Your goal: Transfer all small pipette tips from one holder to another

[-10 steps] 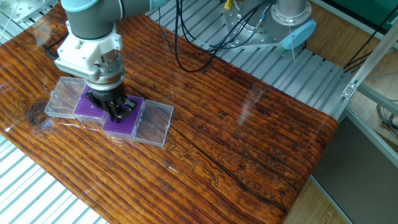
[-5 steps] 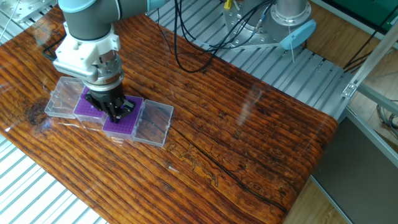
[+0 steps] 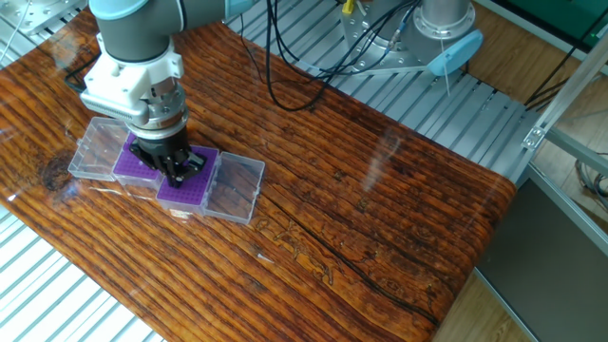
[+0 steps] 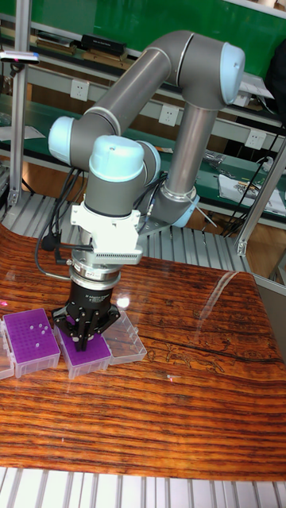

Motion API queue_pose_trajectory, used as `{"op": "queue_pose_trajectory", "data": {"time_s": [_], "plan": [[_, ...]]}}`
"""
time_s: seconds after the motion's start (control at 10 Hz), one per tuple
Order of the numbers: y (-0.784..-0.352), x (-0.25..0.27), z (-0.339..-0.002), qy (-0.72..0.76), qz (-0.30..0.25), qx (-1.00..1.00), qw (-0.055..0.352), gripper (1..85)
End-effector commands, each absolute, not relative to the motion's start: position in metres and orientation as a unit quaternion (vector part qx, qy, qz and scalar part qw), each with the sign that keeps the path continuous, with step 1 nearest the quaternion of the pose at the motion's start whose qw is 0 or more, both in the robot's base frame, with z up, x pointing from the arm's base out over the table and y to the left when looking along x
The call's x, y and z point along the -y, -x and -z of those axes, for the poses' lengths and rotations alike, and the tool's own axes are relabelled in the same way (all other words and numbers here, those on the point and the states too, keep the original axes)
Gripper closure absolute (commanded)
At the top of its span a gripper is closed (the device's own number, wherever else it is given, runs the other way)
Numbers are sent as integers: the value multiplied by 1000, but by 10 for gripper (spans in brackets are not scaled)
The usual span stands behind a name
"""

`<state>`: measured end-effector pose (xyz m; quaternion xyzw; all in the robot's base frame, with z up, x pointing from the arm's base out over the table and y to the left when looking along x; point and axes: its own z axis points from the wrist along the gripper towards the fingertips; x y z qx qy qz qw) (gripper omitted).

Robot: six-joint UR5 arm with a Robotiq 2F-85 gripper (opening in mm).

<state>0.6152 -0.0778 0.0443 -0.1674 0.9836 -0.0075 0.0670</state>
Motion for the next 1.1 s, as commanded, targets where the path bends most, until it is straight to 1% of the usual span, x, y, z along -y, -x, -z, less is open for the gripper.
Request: {"op": "queue_pose_trajectory", "data": {"time_s": [0.0, 1.0], "plan": [[-617, 80, -46, 159, 9, -985, 69, 843], [-612, 78, -64, 136, 15, -989, 59, 843]]}}
